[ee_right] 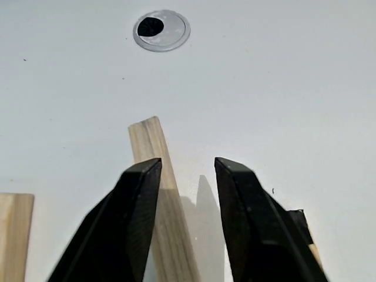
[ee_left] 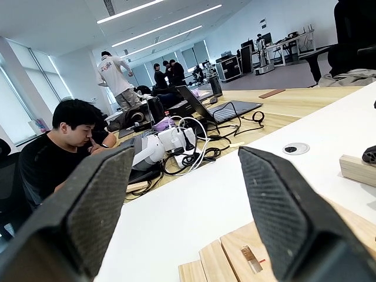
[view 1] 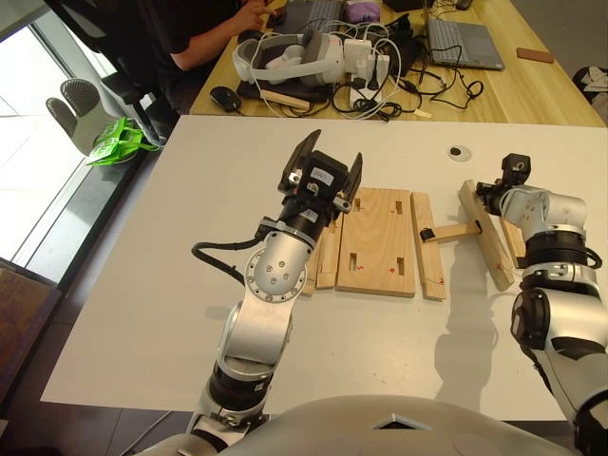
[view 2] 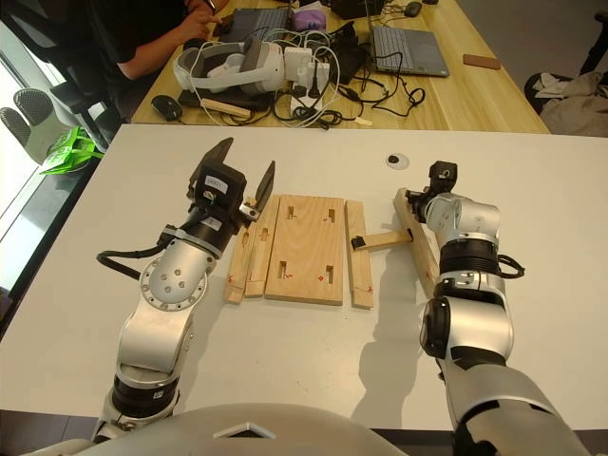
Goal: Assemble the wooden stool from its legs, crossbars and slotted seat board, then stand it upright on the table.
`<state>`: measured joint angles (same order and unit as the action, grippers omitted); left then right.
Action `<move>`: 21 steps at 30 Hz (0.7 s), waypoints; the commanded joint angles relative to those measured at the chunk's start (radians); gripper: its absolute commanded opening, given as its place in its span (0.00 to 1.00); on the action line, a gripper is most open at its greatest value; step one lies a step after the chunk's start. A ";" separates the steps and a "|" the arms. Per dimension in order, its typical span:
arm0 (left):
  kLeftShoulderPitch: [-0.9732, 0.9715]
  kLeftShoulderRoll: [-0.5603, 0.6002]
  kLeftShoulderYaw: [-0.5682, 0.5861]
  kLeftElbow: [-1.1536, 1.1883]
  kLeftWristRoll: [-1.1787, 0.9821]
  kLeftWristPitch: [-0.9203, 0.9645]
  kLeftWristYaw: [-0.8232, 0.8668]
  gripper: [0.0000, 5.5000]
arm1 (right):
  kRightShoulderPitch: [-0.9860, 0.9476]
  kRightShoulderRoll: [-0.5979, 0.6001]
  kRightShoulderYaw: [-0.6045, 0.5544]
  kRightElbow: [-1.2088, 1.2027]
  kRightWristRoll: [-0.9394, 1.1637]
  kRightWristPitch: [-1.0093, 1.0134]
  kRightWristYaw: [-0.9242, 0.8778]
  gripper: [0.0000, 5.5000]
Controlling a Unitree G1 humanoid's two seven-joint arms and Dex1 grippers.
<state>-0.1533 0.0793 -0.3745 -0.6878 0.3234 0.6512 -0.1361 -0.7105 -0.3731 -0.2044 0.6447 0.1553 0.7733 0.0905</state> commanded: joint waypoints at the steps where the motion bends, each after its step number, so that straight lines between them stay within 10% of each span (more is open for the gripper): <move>1: 0.006 0.001 -0.008 -0.004 0.020 0.010 0.007 0.59 | 0.007 -0.011 0.064 -0.131 0.004 0.031 0.096 0.31; 8: -0.004 -0.001 -0.009 0.008 0.019 -0.001 0.000 0.59 | 0.035 -0.024 0.078 -0.110 -0.025 0.042 0.120 0.49; 21: -0.007 -0.003 -0.015 0.013 0.025 -0.004 0.000 0.59 | -0.015 -0.023 0.078 0.145 -0.042 -0.019 0.133 0.44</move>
<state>-0.1540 0.0749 -0.3860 -0.6834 0.3416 0.6449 -0.1317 -0.7000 -0.3973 -0.1219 0.7612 0.1228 0.7738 0.2280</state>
